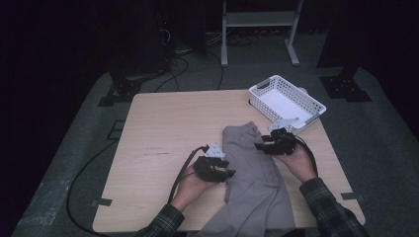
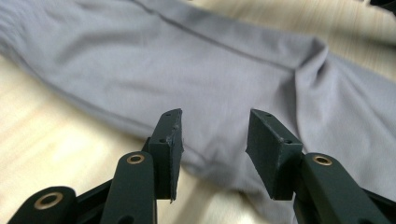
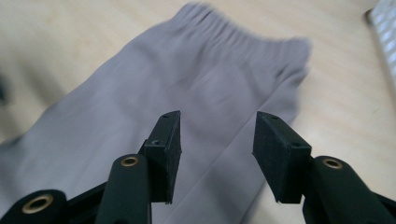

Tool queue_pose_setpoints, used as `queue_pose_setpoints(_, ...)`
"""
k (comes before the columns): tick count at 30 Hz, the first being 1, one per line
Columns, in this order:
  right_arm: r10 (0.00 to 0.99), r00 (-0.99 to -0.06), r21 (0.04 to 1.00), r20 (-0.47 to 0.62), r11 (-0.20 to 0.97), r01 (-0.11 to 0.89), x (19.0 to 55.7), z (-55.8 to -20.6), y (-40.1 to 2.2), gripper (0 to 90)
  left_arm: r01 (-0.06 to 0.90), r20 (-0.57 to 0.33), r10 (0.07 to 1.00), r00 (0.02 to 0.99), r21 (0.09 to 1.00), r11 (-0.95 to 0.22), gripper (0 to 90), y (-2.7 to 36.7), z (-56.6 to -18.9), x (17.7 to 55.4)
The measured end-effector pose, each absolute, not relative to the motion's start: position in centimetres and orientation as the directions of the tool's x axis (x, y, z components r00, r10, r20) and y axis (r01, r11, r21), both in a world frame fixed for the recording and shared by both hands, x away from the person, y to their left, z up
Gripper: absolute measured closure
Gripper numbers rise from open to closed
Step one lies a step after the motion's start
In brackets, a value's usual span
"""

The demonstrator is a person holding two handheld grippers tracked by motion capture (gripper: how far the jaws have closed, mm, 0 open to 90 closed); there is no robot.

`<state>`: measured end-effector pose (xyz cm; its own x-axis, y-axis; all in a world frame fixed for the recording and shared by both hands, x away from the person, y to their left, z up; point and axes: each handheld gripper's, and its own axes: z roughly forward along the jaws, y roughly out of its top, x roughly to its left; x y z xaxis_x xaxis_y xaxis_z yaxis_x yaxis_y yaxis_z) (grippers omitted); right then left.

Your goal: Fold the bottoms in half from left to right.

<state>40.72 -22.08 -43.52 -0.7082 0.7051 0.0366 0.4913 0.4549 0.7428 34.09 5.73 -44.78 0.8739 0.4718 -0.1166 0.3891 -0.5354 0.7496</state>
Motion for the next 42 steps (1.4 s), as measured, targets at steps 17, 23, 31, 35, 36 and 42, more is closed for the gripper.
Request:
queue_pose_setpoints(17, 0.636, -0.771, 0.711, 0.03, 0.528, 0.464, 32.0, -45.0, -23.2, 41.5, 0.38, -0.064, 0.459, 0.886, 0.667, -0.641, 54.1, 5.4, -46.8, 30.2)
queue_pose_setpoints(23, 0.624, -0.781, 0.692, 0.027, 0.552, 0.465, 30.9, -45.2, -22.7, 41.5, 0.376, -0.076, 0.439, 0.895, 0.657, -0.653, 83.2, 5.3, -46.7, 30.2)
queue_pose_setpoints(31, 0.609, -0.793, 0.644, 0.003, 0.605, 0.467, 32.0, -46.9, -21.7, 45.5, 0.385, -0.026, 0.483, 0.875, 0.642, -0.663, 85.7, 6.3, -46.4, 31.2)
queue_pose_setpoints(35, 0.595, -0.804, 0.65, -0.005, 0.612, 0.45, 33.3, -46.9, -20.7, 48.3, 0.392, 0.011, 0.508, 0.861, 0.621, -0.679, 86.1, 7.5, -46.2, 32.3)
queue_pose_setpoints(36, 0.592, -0.806, 0.65, -0.006, 0.615, 0.447, 33.8, -46.9, -20.2, 48.2, 0.399, 0.013, 0.517, 0.856, 0.619, -0.676, 86.1, 8.0, -46.2, 32.6)
queue_pose_setpoints(42, 0.574, -0.819, 0.646, 0.008, 0.622, 0.443, 36.8, -46.8, -16.9, 45.4, 0.445, 0.001, 0.572, 0.821, 0.625, -0.641, 85.8, 11.2, -46.2, 33.8)
